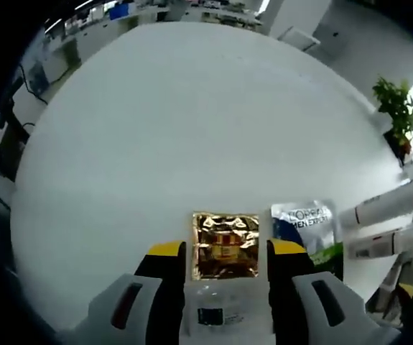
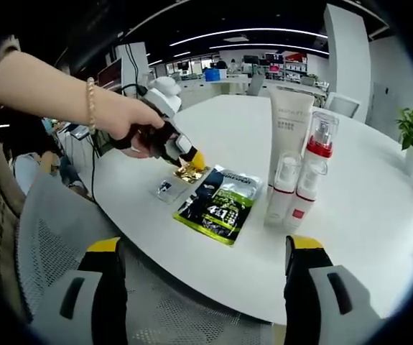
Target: Arrange the skincare products in the storage area until every visible bottle or jar stands upright without overlapping.
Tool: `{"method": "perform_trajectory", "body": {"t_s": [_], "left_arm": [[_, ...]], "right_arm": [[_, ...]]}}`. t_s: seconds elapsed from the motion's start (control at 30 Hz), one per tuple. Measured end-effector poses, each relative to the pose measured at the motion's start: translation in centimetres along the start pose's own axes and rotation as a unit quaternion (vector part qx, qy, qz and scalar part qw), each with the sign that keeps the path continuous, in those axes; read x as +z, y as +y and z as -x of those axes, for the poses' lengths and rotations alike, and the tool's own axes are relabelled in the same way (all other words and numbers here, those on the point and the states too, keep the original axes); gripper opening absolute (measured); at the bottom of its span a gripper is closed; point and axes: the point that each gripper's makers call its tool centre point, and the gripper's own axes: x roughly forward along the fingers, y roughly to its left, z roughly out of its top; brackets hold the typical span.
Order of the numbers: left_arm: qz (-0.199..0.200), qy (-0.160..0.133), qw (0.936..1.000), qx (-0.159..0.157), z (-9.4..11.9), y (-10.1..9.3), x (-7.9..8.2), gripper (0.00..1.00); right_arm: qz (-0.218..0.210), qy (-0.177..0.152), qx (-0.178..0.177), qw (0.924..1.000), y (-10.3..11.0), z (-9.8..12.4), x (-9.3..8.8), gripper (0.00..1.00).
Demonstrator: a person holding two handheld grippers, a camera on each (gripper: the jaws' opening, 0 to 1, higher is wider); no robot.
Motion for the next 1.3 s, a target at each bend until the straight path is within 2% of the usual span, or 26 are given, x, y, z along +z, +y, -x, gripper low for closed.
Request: {"method": "perform_trajectory", "body": {"t_s": [0.2,0.3,0.43,0.5,0.53,0.6,0.63,0.7,0.8,1.0,1.1,1.2,1.27,1.3], "left_arm": [[-0.001,-0.003,1.0000,0.000,0.6,0.6,0.2,0.42],[0.011,-0.023,0.9995,-0.017,0.8,0.4,0.7,0.44],[0.012,-0.031,0.9991,-0.027,1.4,0.5,0.7,0.46],[0.009,-0.046,0.9977,-0.049,1.6,0.0,1.0,0.49],[0.007,-0.053,0.9956,-0.077,1.8,-0.7,1.1,0.52],[0.000,-0.071,0.9911,-0.113,2.4,-1.7,1.2,0.62],[-0.009,-0.092,0.9881,-0.123,3.0,-1.9,1.3,0.70],[-0.026,-0.107,0.9845,-0.137,4.1,-1.7,0.6,0.79],[-0.025,-0.108,0.9824,-0.150,5.7,-0.6,-1.4,0.88],[-0.002,-0.112,0.9842,-0.137,7.3,3.0,-4.3,0.89],[-0.003,-0.113,0.9850,-0.131,7.9,3.9,-5.2,0.90],[-0.022,-0.118,0.9835,-0.135,8.8,3.9,-5.6,0.94],[-0.052,-0.125,0.9809,-0.140,9.6,3.6,-5.6,0.97],[-0.071,-0.135,0.9774,-0.146,10.1,3.4,-5.5,0.97]], "right_arm": [[0.001,-0.001,0.000,1.0000,0.0,0.0,0.1,0.92],[0.001,-0.002,-0.001,1.0000,0.0,0.0,0.1,0.92],[0.001,-0.001,-0.003,1.0000,0.0,0.1,0.1,0.92],[-0.001,-0.003,-0.004,1.0000,-0.1,0.1,0.1,0.92],[-0.004,-0.004,-0.003,1.0000,-0.1,0.1,0.1,0.92],[-0.007,-0.006,0.000,1.0000,0.0,0.1,0.2,0.92],[-0.009,-0.009,0.000,0.9999,0.0,0.1,0.3,0.93],[-0.014,-0.011,-0.001,0.9998,-0.1,0.2,0.3,0.93],[-0.016,-0.014,-0.001,0.9998,-0.2,0.2,0.4,0.93],[-0.012,-0.011,0.004,0.9999,0.1,0.2,0.3,0.93],[-0.009,-0.008,0.007,0.9999,0.3,0.1,0.2,0.93],[-0.011,-0.009,0.006,0.9999,0.2,0.1,0.2,0.93],[-0.014,-0.011,0.001,0.9998,0.0,0.2,0.3,0.94],[-0.016,-0.013,-0.005,0.9998,-0.2,0.2,0.3,0.95]]}}
